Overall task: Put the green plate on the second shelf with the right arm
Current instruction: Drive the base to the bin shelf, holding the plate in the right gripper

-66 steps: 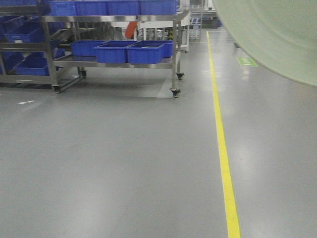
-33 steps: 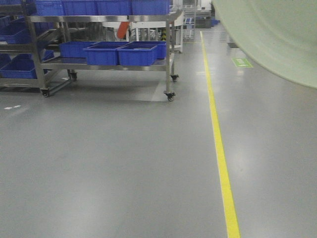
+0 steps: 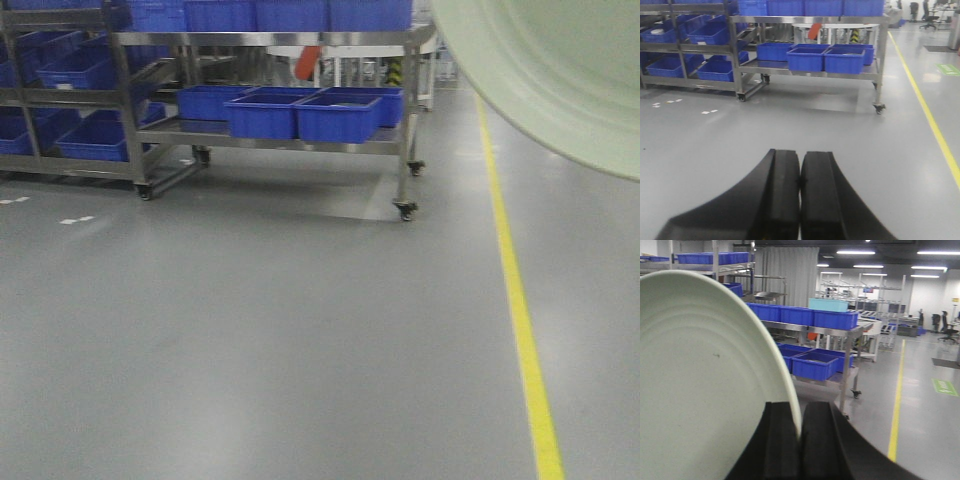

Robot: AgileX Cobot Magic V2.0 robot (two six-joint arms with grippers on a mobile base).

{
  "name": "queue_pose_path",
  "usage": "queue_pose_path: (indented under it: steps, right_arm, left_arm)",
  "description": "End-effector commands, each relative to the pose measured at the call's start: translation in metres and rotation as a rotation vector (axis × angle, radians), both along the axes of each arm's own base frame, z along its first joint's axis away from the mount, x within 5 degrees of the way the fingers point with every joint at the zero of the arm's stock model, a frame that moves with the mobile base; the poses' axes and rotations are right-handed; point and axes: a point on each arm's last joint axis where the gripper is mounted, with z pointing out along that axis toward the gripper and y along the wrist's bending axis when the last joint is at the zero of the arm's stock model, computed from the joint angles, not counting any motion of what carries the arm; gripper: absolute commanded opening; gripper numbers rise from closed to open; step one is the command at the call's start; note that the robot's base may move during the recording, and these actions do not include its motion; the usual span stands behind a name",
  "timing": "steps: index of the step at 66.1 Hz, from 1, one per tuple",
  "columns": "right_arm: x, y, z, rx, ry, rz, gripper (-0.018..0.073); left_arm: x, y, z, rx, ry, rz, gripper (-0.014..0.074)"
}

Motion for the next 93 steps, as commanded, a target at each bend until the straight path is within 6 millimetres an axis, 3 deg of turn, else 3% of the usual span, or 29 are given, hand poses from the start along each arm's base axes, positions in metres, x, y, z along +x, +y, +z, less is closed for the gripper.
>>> queue_pose_path:
  steps: [1, 93]
  right_arm:
    - [-0.0028, 0.0011, 0.0191, 0.018, -0.123, 0.018, 0.0025]
    - [-0.0028, 0.0011, 0.0191, 0.018, -0.123, 0.018, 0.0025]
  left_arm:
    - [0.0003, -0.001, -0.0051, -0.007, -0.062, -0.012, 0.013]
    - [0.0003, -0.001, -0.0051, -0.007, -0.062, -0.012, 0.013]
